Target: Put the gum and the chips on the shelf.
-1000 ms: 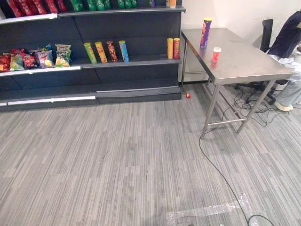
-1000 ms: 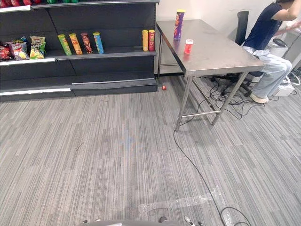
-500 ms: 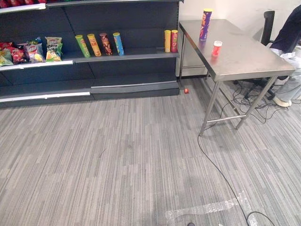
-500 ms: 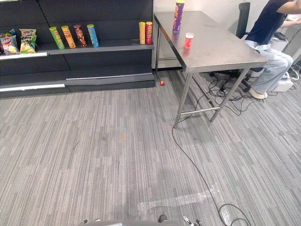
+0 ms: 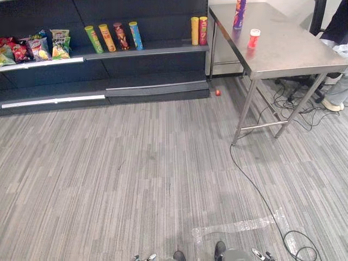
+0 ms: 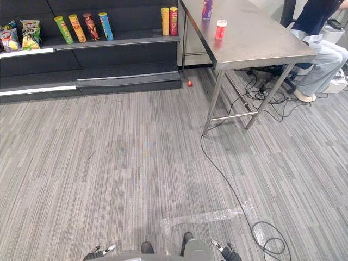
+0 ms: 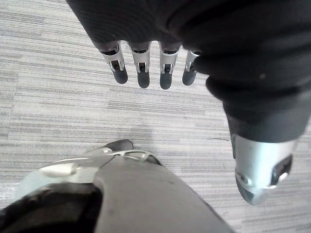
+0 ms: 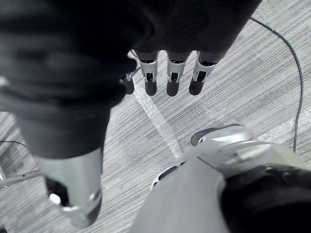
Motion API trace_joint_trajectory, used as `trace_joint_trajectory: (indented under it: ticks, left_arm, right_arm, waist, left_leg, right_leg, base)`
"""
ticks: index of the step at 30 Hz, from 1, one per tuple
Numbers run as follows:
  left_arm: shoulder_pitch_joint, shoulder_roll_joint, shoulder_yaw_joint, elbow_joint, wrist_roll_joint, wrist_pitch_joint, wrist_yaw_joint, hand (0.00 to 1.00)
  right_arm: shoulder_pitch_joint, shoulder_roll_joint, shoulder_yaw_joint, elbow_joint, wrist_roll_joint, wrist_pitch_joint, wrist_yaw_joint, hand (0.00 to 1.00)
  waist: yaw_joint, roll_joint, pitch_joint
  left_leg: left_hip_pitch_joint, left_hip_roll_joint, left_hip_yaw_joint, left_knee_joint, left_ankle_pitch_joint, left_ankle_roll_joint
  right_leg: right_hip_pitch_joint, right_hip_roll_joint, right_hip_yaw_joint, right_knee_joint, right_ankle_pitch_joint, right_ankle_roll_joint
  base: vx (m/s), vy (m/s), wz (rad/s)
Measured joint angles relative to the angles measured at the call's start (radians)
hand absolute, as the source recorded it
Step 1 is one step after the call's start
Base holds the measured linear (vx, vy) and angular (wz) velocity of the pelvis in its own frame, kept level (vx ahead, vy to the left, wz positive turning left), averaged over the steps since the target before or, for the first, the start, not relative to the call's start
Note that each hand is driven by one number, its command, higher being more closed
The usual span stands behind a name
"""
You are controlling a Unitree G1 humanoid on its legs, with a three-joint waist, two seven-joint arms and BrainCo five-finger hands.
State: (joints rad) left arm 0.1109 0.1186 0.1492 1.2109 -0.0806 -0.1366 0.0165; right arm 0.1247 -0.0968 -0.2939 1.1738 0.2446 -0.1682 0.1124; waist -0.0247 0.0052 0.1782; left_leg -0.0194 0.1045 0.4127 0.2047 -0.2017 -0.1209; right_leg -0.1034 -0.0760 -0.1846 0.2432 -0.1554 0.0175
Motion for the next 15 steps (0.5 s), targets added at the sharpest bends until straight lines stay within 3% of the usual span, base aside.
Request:
trace_joint_trajectory:
  ticks: [1,2,3,4,5,7,11,13,14,15]
  left_arm:
    - [0.000,-0.005,0.027,0.001,-0.036,-0.005,-0.003,0.00]
    - [-0.005,-0.008,0.056,-0.002,-0.060,-0.006,-0.009,0.00]
    - [-0.007,-0.011,0.066,-0.006,-0.082,-0.006,-0.015,0.00]
    - [-0.003,-0.017,0.089,-0.020,-0.139,-0.007,-0.024,0.00]
    - [-0.002,-0.025,0.094,-0.020,-0.192,-0.007,-0.024,0.00]
    - [-0.001,-0.031,0.095,-0.020,-0.223,-0.010,-0.024,0.00]
    - [0.002,-0.045,0.095,-0.021,-0.219,-0.027,-0.022,0.00]
    - [0.002,-0.049,0.095,-0.019,-0.219,-0.027,-0.022,0.00]
    - [0.007,-0.052,0.095,-0.019,-0.220,-0.028,-0.022,0.00]
    - [0.010,-0.052,0.096,-0.019,-0.220,-0.029,-0.022,0.00]
  right_arm:
    - [-0.002,-0.011,0.018,-0.002,0.011,-0.002,0.007,0.00]
    - [-0.006,-0.013,0.028,0.000,0.024,-0.006,0.009,0.00]
    - [-0.004,-0.011,0.024,0.001,0.032,-0.006,0.012,0.00]
    - [0.002,-0.010,0.023,0.001,0.041,-0.007,0.013,0.00]
    - [0.009,-0.011,0.008,0.001,0.045,-0.007,0.012,0.00]
    - [0.011,-0.012,-0.011,0.001,0.048,-0.007,0.010,0.00]
    - [-0.021,-0.011,-0.010,-0.012,0.048,-0.016,0.005,0.00]
    - [-0.024,-0.012,-0.002,-0.019,0.047,-0.021,0.002,0.00]
    - [-0.025,-0.015,-0.001,-0.018,0.045,-0.021,0.001,0.00]
    - [-0.025,-0.016,-0.002,-0.015,0.045,-0.020,0.001,0.00]
  waist:
    - [-0.001,0.010,0.018]
    - [-0.004,0.016,0.036]
    - [-0.001,0.006,0.045]
    - [-0.002,-0.007,0.055]
    - [-0.002,0.001,0.058]
    - [-0.001,0.005,0.059]
    - [-0.001,0.027,0.061]
    - [-0.004,0.041,0.060]
    - [-0.001,0.045,0.057]
    - [0.001,0.037,0.049]
  left_leg:
    - [-0.047,0.044,0.011,0.135,-0.030,-0.012]
    - [-0.116,0.084,0.014,0.304,0.007,0.043]
    - [-0.145,0.095,0.012,0.379,0.028,0.055]
    - [-0.188,0.107,-0.006,0.464,0.029,0.053]
    - [-0.217,0.117,-0.019,0.484,0.014,0.048]
    - [-0.246,0.122,-0.020,0.441,0.008,0.046]
    - [-0.277,0.113,-0.101,0.009,0.129,0.034]
    - [-0.295,0.135,-0.110,-0.005,0.179,0.015]
    - [-0.295,0.122,-0.090,0.045,0.210,0.031]
    - [-0.299,0.102,-0.059,0.091,0.175,0.080]
  right_leg:
    - [-0.001,0.010,-0.001,0.023,-0.018,-0.008]
    - [0.007,0.003,-0.005,0.050,-0.037,-0.014]
    - [0.012,-0.007,-0.005,0.062,-0.046,-0.013]
    - [0.028,-0.024,-0.013,0.076,-0.065,-0.008]
    - [0.054,-0.033,-0.024,0.075,-0.077,-0.002]
    - [0.066,-0.043,-0.026,0.074,-0.086,0.009]
    - [0.071,-0.069,0.013,0.063,-0.111,0.046]
    - [0.077,-0.077,0.047,0.049,-0.127,0.073]
    - [0.099,-0.097,0.085,0.007,-0.131,0.079]
    - [0.129,-0.123,0.115,-0.054,-0.131,0.078]
  base:
    - [0.01,-0.086,0.10]
    - [0.01,-0.066,0.11]
    - [0.05,-0.033,0.20]
    - [0.07,-0.006,0.26]
    - [0.10,0.020,0.30]
    - [0.18,0.143,0.13]
    - [0.26,0.303,-0.26]
    - [0.33,0.399,-0.50]
    - [0.46,0.481,-0.56]
    - [0.46,0.456,-0.59]
